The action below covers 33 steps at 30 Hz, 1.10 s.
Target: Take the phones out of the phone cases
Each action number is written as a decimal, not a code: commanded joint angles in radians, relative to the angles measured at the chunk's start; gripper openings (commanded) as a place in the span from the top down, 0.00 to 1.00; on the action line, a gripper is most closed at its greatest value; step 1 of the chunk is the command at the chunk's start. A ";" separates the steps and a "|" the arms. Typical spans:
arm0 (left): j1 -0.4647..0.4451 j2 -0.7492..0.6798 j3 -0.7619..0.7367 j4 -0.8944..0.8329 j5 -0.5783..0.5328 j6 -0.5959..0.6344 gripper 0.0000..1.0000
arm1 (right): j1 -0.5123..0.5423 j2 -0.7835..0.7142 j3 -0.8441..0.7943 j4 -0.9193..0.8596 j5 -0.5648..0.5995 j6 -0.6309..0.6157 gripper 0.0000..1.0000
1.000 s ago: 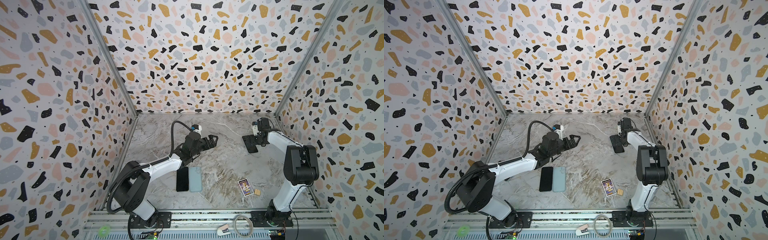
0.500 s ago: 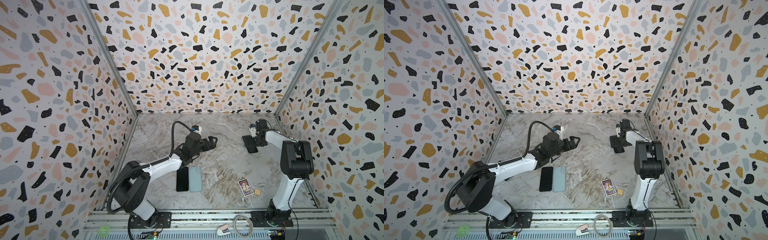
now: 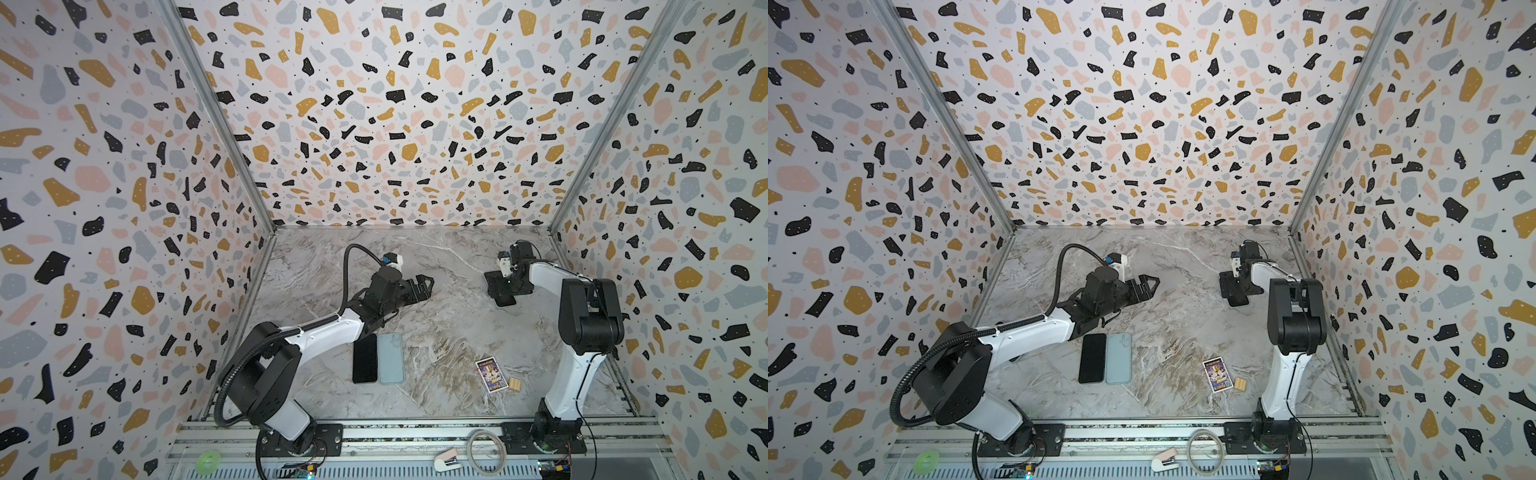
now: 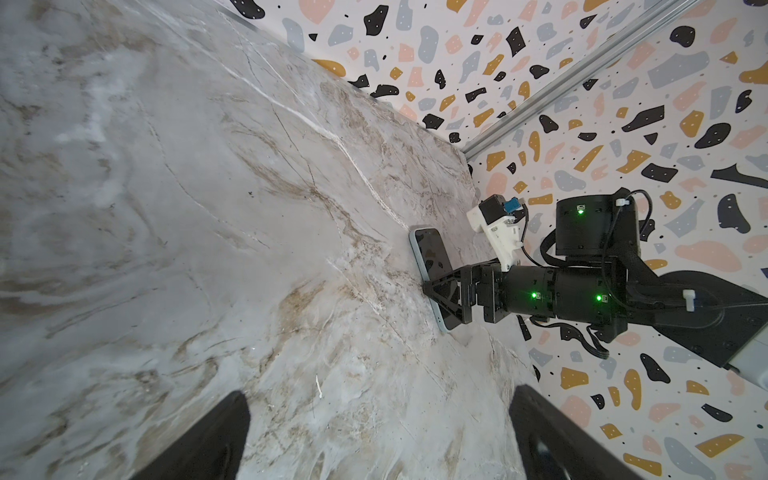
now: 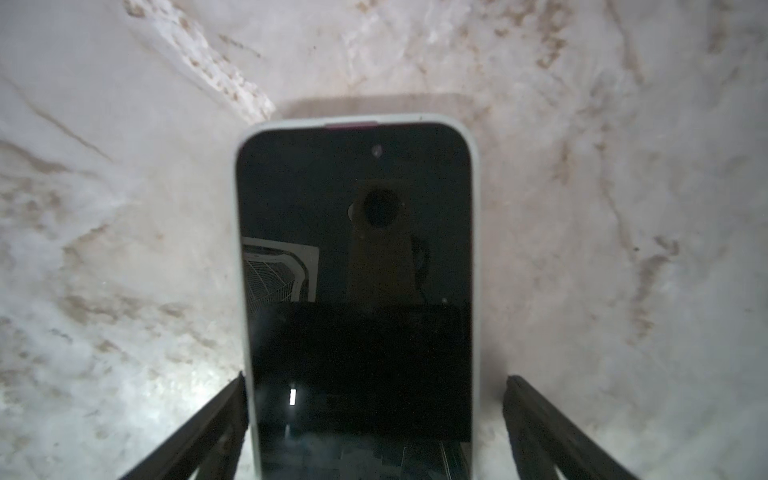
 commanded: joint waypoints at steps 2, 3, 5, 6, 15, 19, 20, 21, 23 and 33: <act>-0.002 -0.015 -0.012 0.027 -0.007 0.017 0.00 | 0.000 -0.005 0.000 -0.007 0.006 -0.005 0.08; -0.002 -0.015 -0.013 0.029 -0.007 0.015 0.00 | 0.001 -0.005 -0.001 -0.007 0.007 -0.007 0.09; -0.002 -0.015 -0.015 0.031 -0.007 0.015 0.00 | 0.008 -0.002 -0.004 -0.007 0.010 -0.010 0.11; -0.002 -0.015 -0.016 0.032 -0.007 0.015 0.00 | 0.008 0.000 -0.004 -0.010 0.014 -0.011 0.11; -0.002 -0.004 -0.020 0.047 0.006 0.007 0.00 | 0.017 0.023 0.001 -0.022 0.019 -0.010 0.16; -0.002 0.000 -0.021 0.057 0.011 0.003 0.00 | 0.020 0.027 0.004 -0.031 0.038 -0.007 0.20; -0.002 0.002 -0.021 0.062 0.015 0.000 0.00 | 0.020 0.027 0.006 -0.033 0.038 -0.007 0.22; -0.002 0.003 -0.020 0.067 0.018 -0.003 0.00 | 0.021 0.024 0.006 -0.033 0.037 -0.006 0.24; -0.002 0.013 -0.018 0.078 0.025 -0.012 0.00 | 0.028 0.020 0.002 -0.031 0.044 -0.004 0.29; -0.002 0.122 0.005 0.221 0.125 -0.123 0.03 | 0.049 -0.012 -0.006 -0.022 0.043 0.026 0.52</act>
